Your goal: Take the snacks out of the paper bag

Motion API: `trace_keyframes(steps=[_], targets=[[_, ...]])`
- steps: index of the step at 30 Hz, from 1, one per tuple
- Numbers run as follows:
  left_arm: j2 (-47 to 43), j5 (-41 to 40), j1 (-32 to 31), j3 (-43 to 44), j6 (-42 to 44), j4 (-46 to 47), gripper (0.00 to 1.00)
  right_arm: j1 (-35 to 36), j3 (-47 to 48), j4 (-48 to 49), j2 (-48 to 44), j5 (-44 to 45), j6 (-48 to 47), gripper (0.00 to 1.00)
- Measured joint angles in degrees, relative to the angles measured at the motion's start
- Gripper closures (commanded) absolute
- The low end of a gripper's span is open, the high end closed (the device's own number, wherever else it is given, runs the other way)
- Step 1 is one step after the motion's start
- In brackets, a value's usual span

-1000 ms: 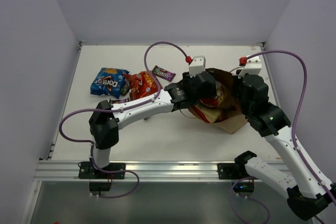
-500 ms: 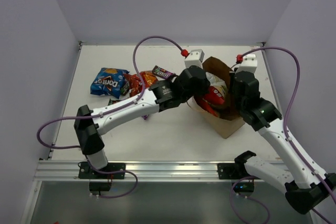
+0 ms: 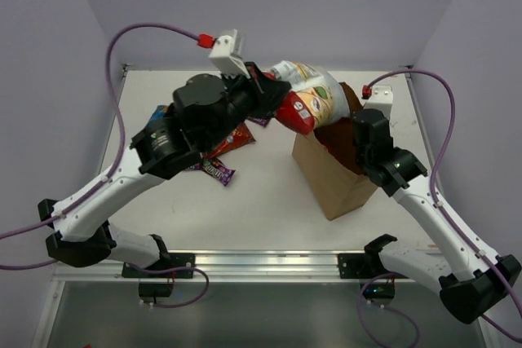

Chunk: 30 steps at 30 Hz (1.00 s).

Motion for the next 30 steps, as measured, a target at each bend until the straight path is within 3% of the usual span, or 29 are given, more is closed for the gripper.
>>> trace_keyframes(steps=[11, 15, 20, 30], targets=[[-13.4, -23.0, 5.2, 2.5, 14.9, 2.6, 1.0, -0.2, 0.5, -2.9, -0.8, 0.4, 1.7, 1.0], [-13.7, -26.3, 8.3, 0.5, 17.7, 6.7, 1.0, -0.3, 1.7, -5.6, -1.6, 0.4, 2.1, 1.0], [-5.4, -22.3, 15.0, -3.6, 16.6, 11.5, 1.0, -0.3, 2.3, -8.1, -3.8, -0.7, 2.4, 1.0], [24.6, -2.4, 21.8, -4.4, 9.3, 25.0, 1.0, -0.3, 2.8, -9.7, -7.4, -4.3, 1.7, 1.0]])
